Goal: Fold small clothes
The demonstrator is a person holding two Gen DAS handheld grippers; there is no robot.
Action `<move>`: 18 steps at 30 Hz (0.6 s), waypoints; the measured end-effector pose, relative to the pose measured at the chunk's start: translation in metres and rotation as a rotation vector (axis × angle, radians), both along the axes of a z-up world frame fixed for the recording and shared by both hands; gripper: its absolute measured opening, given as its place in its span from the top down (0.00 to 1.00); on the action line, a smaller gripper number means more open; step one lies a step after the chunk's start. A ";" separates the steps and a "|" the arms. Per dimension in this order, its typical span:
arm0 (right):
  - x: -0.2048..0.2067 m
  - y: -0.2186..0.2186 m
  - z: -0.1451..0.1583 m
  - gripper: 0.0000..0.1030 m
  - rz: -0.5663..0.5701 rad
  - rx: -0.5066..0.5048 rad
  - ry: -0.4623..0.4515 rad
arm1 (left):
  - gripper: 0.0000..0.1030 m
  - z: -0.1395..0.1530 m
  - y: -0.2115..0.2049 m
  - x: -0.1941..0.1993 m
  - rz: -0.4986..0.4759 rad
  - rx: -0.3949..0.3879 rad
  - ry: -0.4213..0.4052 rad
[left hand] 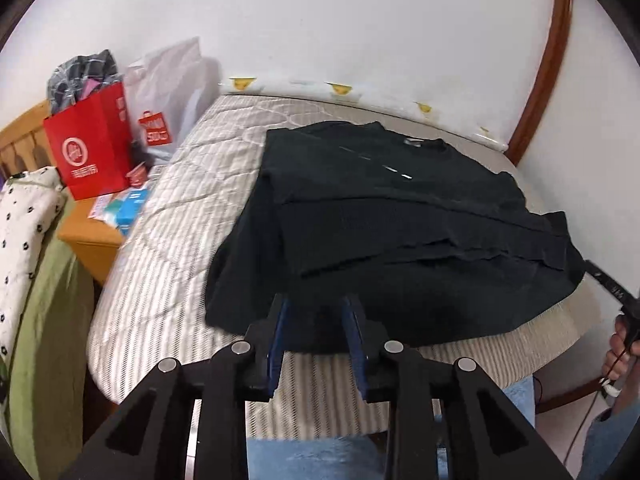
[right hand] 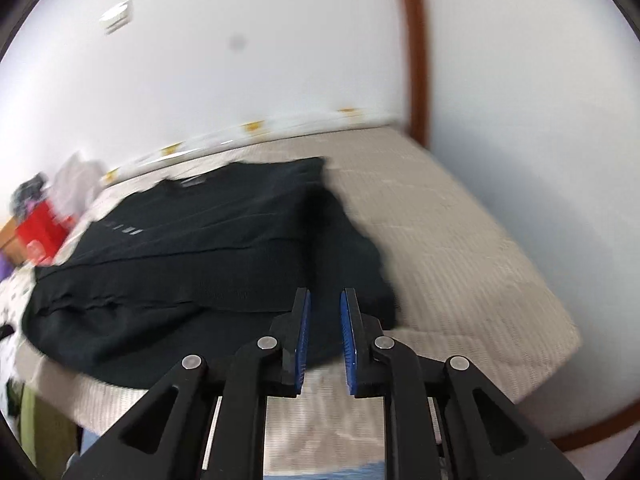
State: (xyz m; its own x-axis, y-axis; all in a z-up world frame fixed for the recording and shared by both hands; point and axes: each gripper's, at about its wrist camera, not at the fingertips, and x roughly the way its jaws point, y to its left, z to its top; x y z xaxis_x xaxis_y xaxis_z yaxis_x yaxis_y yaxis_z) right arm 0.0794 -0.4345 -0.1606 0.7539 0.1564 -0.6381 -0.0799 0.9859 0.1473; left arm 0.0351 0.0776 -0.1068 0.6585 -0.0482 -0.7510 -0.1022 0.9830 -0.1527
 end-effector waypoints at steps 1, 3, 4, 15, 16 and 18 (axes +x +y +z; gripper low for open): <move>0.004 0.011 -0.004 0.85 0.045 0.006 0.013 | 0.74 -0.003 -0.002 0.004 -0.008 -0.015 0.005; 0.011 0.033 -0.015 0.85 0.116 0.005 0.043 | 0.74 -0.010 -0.006 0.011 -0.012 -0.029 0.021; 0.014 0.040 -0.022 0.85 0.122 -0.005 0.056 | 0.74 -0.013 -0.008 0.014 -0.018 -0.031 0.028; 0.039 0.055 -0.051 0.85 0.092 0.005 0.118 | 0.93 -0.038 -0.019 0.041 -0.088 -0.058 0.067; 0.039 0.055 -0.051 0.86 0.091 -0.007 0.114 | 0.93 -0.041 -0.020 0.045 -0.086 -0.052 0.071; 0.041 0.057 -0.051 0.88 0.082 -0.037 0.100 | 0.93 -0.045 -0.021 0.051 -0.085 -0.044 0.078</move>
